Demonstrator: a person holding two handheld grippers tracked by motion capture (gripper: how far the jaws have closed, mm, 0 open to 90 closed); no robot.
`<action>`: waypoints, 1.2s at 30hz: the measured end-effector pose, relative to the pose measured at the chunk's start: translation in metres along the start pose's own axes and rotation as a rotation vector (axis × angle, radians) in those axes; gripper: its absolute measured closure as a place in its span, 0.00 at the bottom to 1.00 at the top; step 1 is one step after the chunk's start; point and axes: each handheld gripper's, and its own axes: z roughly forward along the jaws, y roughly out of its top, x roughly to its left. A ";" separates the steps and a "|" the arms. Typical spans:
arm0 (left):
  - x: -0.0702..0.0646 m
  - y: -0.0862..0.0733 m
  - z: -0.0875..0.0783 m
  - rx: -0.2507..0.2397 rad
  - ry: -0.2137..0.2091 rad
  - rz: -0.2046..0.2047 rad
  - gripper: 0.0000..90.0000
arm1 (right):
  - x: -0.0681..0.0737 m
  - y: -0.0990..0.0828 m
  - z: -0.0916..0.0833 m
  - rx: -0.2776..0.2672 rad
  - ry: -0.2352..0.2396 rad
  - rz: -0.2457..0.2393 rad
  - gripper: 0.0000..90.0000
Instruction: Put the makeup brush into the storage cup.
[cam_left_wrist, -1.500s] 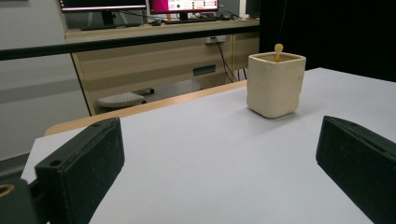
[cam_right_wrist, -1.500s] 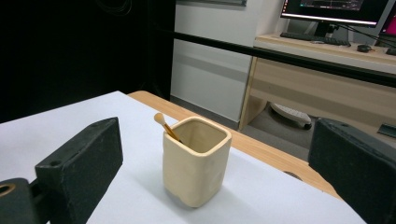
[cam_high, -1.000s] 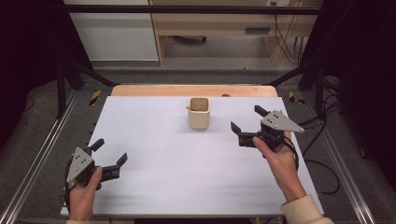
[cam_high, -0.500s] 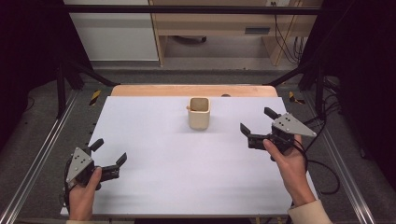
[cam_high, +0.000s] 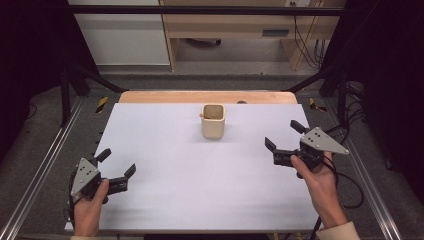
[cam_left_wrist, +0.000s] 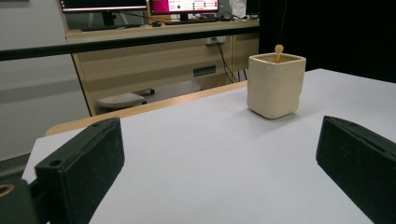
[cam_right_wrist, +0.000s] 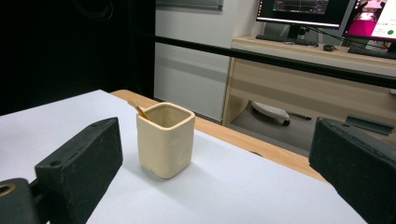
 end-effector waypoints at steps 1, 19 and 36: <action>0.000 0.000 0.000 0.000 -0.001 0.000 0.00 | -0.001 -0.001 -0.001 0.000 -0.001 -0.001 0.04; 0.000 0.001 -0.001 -0.005 0.001 0.002 0.00 | -0.014 -0.028 -0.024 0.009 -0.041 0.007 0.04; 0.001 0.001 -0.002 -0.007 0.003 -0.002 0.00 | -0.018 -0.057 -0.037 0.029 -0.055 0.019 0.03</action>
